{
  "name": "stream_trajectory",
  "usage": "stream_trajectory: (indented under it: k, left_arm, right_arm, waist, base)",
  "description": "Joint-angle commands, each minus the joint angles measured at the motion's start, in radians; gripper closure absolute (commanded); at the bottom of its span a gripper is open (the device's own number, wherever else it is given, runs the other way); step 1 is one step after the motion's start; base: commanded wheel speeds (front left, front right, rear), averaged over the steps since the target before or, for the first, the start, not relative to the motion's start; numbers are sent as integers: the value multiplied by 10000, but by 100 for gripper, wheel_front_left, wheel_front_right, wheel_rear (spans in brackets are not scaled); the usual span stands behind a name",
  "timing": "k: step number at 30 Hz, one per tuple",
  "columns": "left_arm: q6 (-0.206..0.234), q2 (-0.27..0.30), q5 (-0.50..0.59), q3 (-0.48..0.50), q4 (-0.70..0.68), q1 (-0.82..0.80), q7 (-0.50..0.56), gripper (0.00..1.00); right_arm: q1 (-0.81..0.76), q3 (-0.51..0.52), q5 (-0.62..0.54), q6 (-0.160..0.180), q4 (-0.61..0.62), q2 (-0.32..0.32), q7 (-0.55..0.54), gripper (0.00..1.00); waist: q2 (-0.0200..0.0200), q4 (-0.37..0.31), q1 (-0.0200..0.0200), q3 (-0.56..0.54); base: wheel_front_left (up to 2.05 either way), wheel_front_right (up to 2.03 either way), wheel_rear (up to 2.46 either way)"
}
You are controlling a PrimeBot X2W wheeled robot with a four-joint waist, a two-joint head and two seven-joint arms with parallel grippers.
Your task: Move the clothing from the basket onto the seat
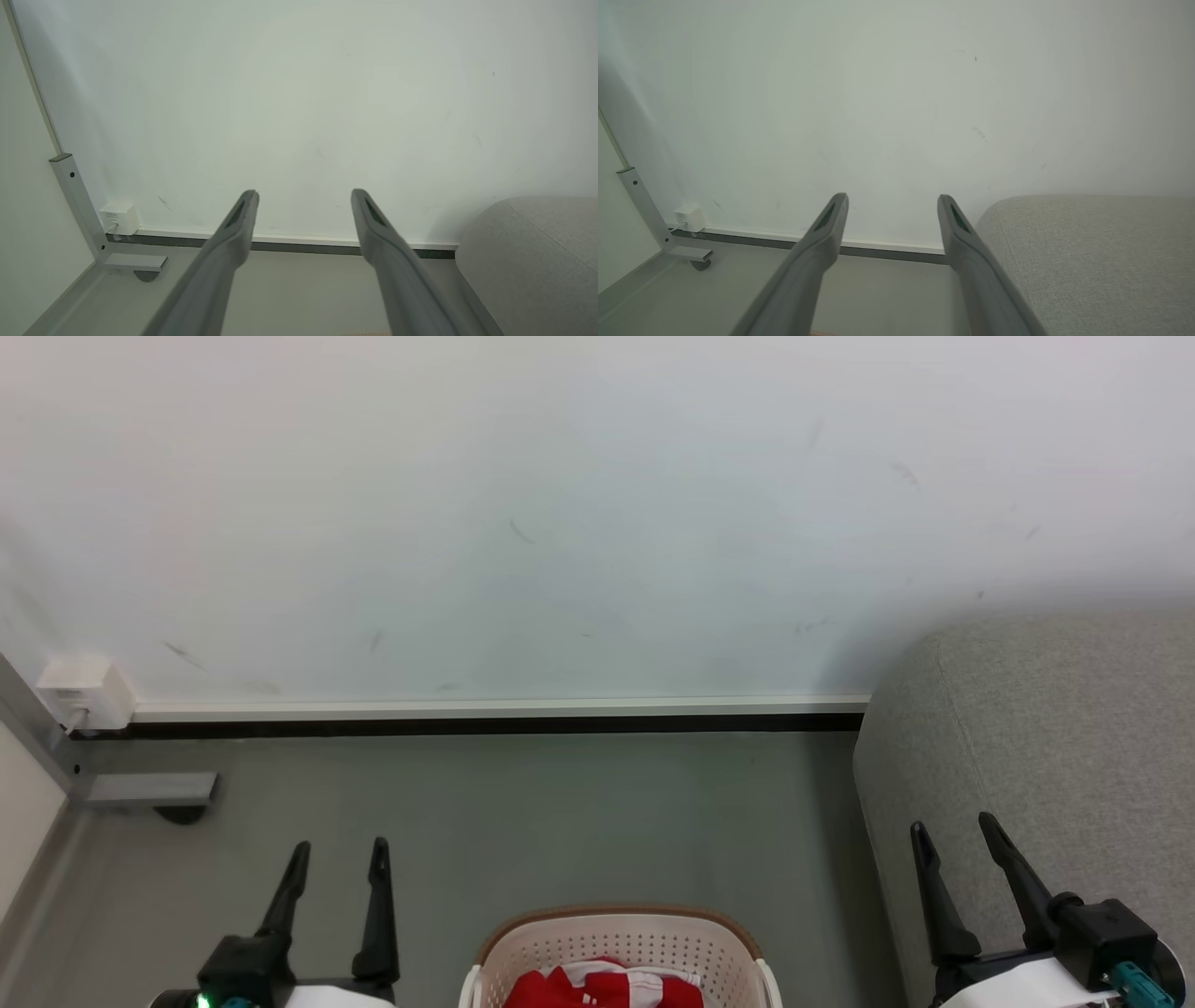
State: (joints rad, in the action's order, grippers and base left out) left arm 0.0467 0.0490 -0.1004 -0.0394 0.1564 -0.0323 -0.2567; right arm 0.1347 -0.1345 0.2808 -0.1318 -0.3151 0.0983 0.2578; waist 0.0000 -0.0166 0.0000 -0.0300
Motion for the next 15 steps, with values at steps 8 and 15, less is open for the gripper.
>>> stream_trajectory:
  k: [8, 15]
  left_arm:
    - [51, 24, 346, -7, 24, 94, -80, 0]
    - [21, 24, 294, -4, 76, 99, -80, 0]
  right_arm:
    - [89, -45, -224, 21, -11, -2, 76, 0]
    - [80, -397, 23, 21, -3, 80, 64, 0]
  waist:
    - [0, -20, 0, 21]
    - [0, -16, 0, -6]
  base:
    - [0, 0, 0]
    - [0, 0, 0]
